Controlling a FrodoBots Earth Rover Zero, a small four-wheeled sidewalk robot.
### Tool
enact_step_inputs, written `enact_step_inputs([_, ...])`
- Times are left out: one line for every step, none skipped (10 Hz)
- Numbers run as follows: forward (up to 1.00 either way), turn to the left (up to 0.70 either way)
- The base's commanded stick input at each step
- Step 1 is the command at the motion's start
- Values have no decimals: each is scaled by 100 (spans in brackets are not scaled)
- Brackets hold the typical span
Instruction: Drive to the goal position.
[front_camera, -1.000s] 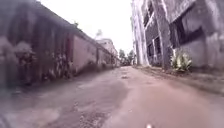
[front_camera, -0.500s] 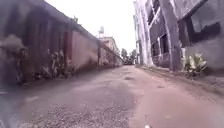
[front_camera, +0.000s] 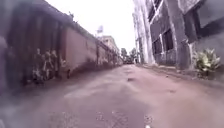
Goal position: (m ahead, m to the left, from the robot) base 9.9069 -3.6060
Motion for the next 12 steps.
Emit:
enact_step_inputs([100, 3])
enact_step_inputs([100, 3])
enact_step_inputs([100, 3])
enact_step_inputs([100, 3])
enact_step_inputs([100, 3])
enact_step_inputs([100, 3])
enact_step_inputs([100, 3])
enact_step_inputs([100, 3])
enact_step_inputs([100, 3])
enact_step_inputs([100, 3])
enact_step_inputs([100, 3])
enact_step_inputs([100, 3])
